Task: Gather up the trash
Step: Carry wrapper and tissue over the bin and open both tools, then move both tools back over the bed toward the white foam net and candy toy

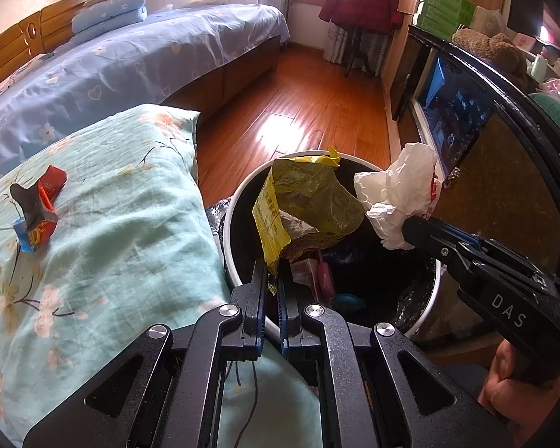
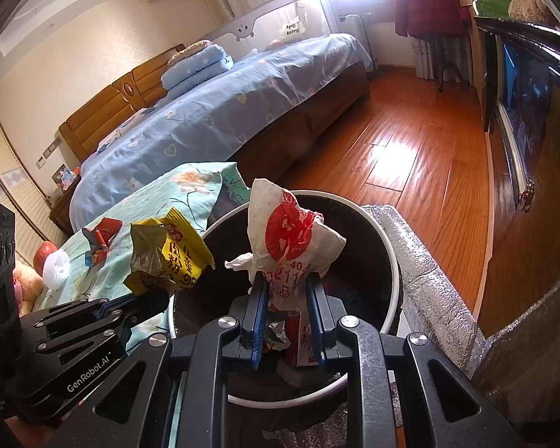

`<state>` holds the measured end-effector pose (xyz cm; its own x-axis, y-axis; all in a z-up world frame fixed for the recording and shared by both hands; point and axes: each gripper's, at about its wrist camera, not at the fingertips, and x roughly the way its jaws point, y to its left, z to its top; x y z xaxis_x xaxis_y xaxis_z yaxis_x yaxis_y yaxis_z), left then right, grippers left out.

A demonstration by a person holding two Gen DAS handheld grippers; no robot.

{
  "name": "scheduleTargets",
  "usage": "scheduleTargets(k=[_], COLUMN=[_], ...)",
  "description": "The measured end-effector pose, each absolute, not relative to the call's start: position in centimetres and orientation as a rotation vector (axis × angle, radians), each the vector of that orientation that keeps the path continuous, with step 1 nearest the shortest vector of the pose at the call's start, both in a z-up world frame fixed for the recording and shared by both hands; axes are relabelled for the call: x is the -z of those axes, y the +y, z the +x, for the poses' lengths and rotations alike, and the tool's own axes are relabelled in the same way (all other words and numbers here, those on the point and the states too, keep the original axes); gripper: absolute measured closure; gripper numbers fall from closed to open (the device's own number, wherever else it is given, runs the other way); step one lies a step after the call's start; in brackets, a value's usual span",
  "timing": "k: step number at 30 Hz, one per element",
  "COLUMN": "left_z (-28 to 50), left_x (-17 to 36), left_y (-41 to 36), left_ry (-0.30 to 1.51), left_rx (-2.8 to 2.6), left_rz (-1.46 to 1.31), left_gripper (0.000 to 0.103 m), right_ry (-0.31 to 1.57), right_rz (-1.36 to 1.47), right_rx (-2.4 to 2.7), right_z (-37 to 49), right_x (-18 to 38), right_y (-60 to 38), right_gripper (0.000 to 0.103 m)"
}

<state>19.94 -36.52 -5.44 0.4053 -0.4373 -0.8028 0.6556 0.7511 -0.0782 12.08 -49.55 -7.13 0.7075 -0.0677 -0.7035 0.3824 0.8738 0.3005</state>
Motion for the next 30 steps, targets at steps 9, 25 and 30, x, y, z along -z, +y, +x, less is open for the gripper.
scheduleTargets(k=[9, 25, 30], left_z=[20.0, 19.7, 19.3], left_x=[5.6, 4.8, 4.2], left_y=[-37.1, -33.0, -29.1], left_ry=[0.93, 0.91, 0.882], left_rx=[0.705, 0.683, 0.633], left_rz=[0.268, 0.202, 0.152], left_gripper=[0.098, 0.051, 0.046], right_ry=[0.758, 0.741, 0.714], right_rz=[0.444, 0.476, 0.478], right_rx=[0.262, 0.243, 0.215], right_z=[12.6, 12.2, 12.3], right_x=[7.1, 6.7, 5.8], right_y=[-49.8, -49.5, -48.0], right_gripper=[0.082, 0.039, 0.026])
